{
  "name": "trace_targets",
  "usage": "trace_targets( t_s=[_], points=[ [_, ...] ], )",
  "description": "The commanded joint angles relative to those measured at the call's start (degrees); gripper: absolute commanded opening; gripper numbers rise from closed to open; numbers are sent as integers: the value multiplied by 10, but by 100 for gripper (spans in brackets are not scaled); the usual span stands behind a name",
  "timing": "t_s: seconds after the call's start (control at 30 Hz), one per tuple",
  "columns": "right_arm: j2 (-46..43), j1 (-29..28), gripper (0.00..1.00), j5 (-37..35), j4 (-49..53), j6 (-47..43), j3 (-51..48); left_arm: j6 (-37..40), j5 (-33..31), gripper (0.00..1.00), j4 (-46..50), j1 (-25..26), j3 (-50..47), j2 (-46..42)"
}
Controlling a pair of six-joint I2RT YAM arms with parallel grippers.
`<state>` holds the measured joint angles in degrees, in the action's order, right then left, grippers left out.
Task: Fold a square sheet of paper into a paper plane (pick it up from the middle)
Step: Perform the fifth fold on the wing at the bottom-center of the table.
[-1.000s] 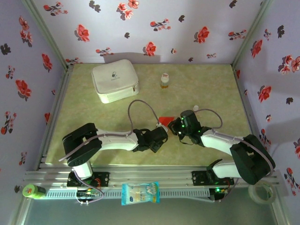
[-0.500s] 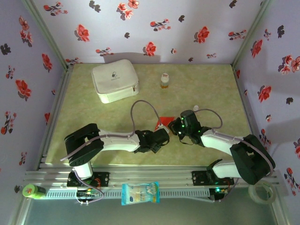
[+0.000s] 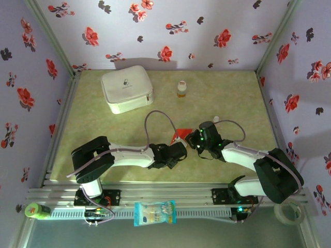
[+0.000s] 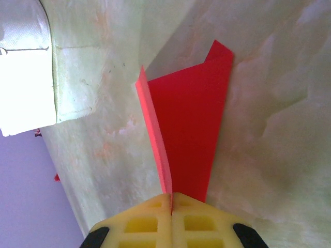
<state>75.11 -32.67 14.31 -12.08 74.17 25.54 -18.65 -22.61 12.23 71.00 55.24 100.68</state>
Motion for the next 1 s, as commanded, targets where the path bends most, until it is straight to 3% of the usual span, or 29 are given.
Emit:
trace_targets(
  t_s=[0.0, 0.37, 0.5, 0.63, 0.77, 0.97],
  points=[
    [1, -3, 0, -5, 2, 7, 5, 6, -23, 19, 5, 4, 11, 7],
    [-2, -2, 6, -4, 2, 4, 6, 6, -25, 7, 8, 4, 9, 7],
    [-14, -1, 22, -10, 38, -19, 19, -5, -26, 3, 9, 4, 10, 10],
    [-63, 3, 39, -66, 159, -72, 45, -24, -7, 1, 8, 1, 10, 11],
    [-131, 12, 47, -131, 270, -101, 54, -49, 29, 0, -1, -11, 8, 13],
    [-214, 19, 52, -158, 284, -94, 18, -78, 77, 1, -28, -28, -10, 11]
  ],
)
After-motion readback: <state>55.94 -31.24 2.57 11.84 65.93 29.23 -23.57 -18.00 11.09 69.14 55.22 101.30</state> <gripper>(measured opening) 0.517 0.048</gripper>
